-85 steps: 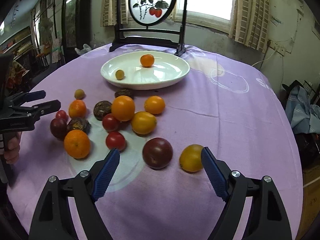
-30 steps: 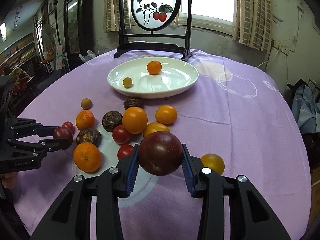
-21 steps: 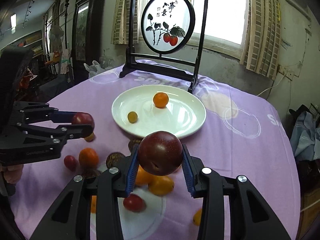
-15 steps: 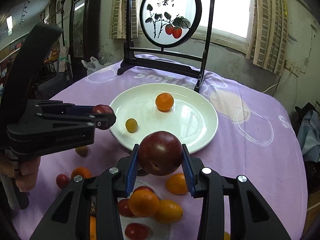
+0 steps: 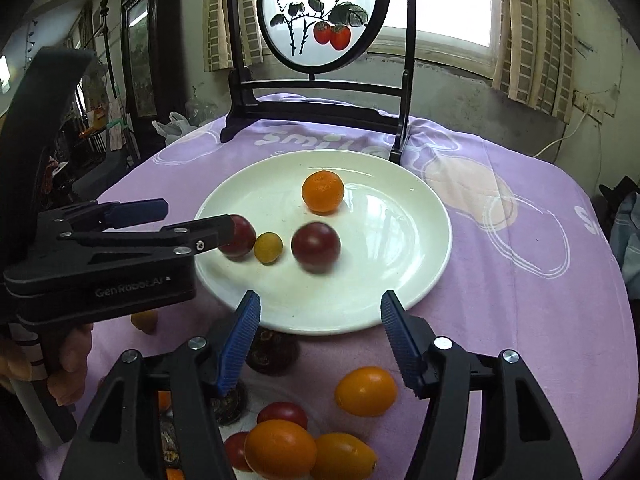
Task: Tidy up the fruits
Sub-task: 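Lower both dark-red tomatoes onto the white plate and open both tools, then grasp a red tomato with the left tool while the right tool grasps an orange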
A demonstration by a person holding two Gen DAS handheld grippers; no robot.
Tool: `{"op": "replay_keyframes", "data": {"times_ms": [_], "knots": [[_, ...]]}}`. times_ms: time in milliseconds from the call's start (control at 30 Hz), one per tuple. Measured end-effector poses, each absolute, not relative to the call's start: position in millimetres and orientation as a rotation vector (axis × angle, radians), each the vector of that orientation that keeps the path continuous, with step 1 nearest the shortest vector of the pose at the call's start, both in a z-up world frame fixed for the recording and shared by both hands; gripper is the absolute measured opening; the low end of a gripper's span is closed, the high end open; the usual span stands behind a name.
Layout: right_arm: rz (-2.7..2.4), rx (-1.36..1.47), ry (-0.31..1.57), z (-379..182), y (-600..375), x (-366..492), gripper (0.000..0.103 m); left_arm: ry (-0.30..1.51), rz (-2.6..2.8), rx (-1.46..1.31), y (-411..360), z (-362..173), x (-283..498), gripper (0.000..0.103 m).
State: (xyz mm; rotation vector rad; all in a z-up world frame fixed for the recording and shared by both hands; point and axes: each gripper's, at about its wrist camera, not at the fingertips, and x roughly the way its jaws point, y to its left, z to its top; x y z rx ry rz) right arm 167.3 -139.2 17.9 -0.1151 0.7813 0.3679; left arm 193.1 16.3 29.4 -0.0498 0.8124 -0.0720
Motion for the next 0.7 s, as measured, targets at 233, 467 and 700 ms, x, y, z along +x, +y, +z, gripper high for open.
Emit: {"op": "replay_keyframes", "data": {"times_ms": [233, 467, 700], "knots": [[0.364, -0.088, 0.781, 18, -169, 134, 0.068, 0.744, -0.067, 0.014, 14, 39, 151, 0.093], [0.362, -0.068, 0.786, 15, -188, 102, 0.070, 0.764, -0.064, 0.026, 17, 30, 114, 0.095], [0.395, -0.043, 0.786, 7, -187, 75, 0.070, 0.754, -0.037, -0.030, 33, 9, 92, 0.098]]}}
